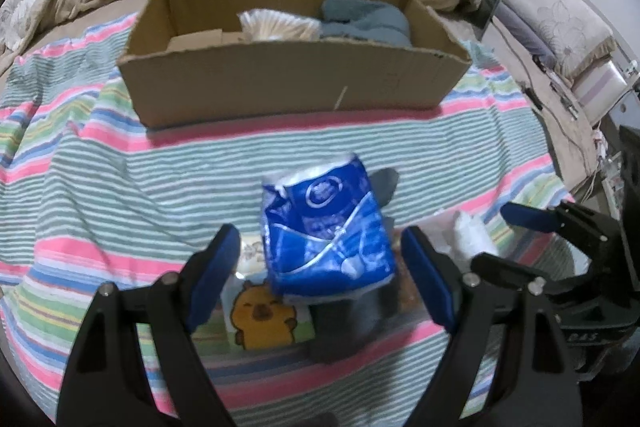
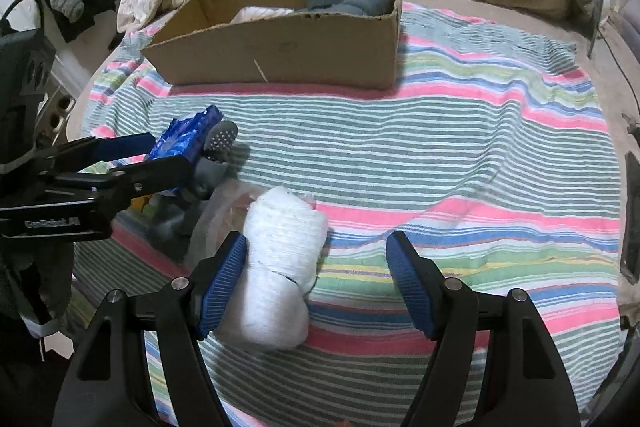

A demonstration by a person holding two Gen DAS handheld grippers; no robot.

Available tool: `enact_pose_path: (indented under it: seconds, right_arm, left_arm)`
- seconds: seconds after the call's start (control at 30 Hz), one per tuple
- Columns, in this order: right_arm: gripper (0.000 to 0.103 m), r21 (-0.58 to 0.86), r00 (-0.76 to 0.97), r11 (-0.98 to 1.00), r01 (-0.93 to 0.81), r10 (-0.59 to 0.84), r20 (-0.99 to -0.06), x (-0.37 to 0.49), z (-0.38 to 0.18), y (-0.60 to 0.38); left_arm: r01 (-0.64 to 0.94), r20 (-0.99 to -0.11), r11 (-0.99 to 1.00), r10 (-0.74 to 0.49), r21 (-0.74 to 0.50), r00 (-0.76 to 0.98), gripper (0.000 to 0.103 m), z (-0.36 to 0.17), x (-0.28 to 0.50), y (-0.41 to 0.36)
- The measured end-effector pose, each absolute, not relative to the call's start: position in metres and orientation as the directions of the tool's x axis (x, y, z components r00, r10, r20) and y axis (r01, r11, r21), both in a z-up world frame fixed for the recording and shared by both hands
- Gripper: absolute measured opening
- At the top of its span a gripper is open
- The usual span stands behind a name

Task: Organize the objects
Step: 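Grasp the blue tissue pack with the left tool while the right tool grasps the white towel, then place the blue tissue pack in the box with the left tool while the right tool places the towel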

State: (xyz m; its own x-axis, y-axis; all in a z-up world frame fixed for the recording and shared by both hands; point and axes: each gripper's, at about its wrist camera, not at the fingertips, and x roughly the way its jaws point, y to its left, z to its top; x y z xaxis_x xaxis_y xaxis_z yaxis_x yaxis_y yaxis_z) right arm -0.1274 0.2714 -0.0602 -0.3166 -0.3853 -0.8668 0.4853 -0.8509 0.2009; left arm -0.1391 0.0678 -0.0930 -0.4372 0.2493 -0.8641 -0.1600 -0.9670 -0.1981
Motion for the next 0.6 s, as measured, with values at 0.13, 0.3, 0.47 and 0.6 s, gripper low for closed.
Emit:
enact_pose_path:
  seconds: [0.13, 0.3, 0.47, 0.6]
  right_arm:
    - [0.072, 0.214, -0.308, -0.850, 0.480, -0.392, -0.867, -0.128, -0.061, 0.273]
    - [0.034, 0.257, -0.288, -0.826, 0.502, -0.440, -0.851, -0.126, -0.057, 0.272]
    - [0.027, 0.247, -0.286, -0.810, 0.532, -0.447, -0.848, -0.122, -0.053, 0.266]
    - [0.024, 0.260, -0.283, -0.808, 0.528, -0.456, -0.844, -0.122, -0.050, 0.267]
  left_arm:
    - [-0.181, -0.863, -0.966, 0.246, -0.183, -0.442, 0.084, -0.096, -0.142, 0.071]
    - [-0.220, -0.859, -0.961, 0.250, -0.165, -0.447, 0.066, -0.095, -0.141, 0.076]
    - [-0.259, -0.846, -0.951, 0.274, -0.168, -0.458, 0.057, -0.093, -0.136, 0.079]
    - [-0.268, -0.837, -0.948, 0.286, -0.174, -0.466, 0.055, -0.088, -0.134, 0.078]
